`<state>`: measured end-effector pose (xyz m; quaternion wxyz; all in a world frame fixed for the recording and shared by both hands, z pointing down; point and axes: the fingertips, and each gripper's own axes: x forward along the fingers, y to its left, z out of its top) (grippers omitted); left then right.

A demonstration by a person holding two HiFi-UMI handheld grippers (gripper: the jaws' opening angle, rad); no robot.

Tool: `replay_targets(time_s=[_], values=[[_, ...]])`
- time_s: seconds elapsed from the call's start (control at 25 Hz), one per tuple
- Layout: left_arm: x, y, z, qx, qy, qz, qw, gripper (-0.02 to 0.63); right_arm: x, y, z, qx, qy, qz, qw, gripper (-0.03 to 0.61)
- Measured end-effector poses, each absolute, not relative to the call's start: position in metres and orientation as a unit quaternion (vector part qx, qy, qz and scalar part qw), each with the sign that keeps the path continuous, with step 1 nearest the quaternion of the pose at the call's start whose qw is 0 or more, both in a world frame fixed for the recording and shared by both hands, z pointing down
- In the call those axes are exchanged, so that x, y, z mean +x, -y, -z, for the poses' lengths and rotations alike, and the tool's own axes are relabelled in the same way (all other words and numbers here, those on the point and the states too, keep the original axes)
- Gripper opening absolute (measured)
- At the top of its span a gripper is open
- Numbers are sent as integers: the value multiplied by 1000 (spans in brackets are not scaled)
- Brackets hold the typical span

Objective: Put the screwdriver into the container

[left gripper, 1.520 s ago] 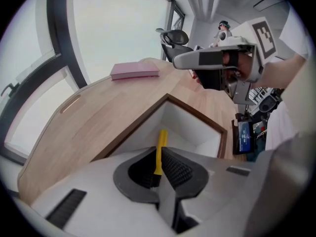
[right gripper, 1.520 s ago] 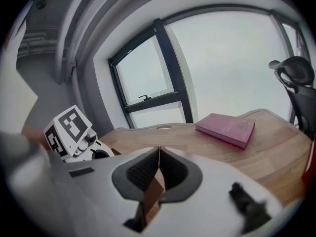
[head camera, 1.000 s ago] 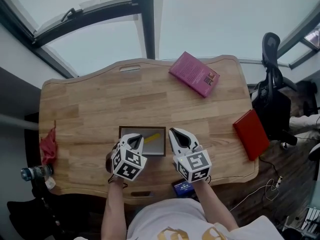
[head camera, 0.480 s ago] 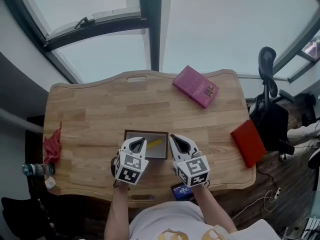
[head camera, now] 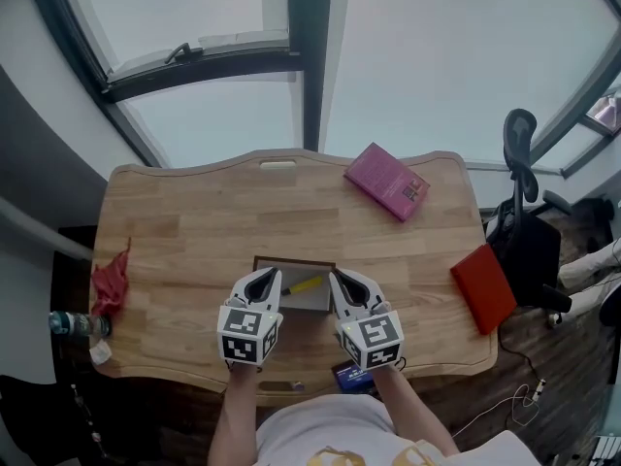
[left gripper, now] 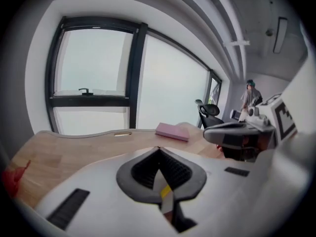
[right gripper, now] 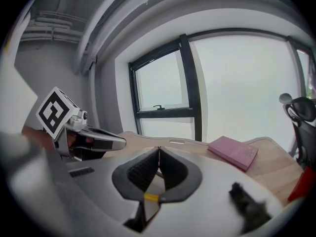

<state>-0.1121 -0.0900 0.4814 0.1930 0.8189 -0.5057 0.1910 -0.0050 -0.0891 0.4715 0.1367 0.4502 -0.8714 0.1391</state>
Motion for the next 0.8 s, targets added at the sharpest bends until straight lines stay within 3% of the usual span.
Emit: replay_targets(time_s=[0.24, 0.4, 0.8], values=[[-120, 90, -463, 822, 522, -125, 190, 12, -2, 90, -471, 463, 865, -128, 144, 32], [-119, 89, -456, 828, 524, -132, 153, 12, -3, 88, -470, 463, 865, -123, 148, 31], [-125, 92, -457, 820, 535, -153, 133, 12, 0, 90, -469, 465, 865, -121, 147, 31]])
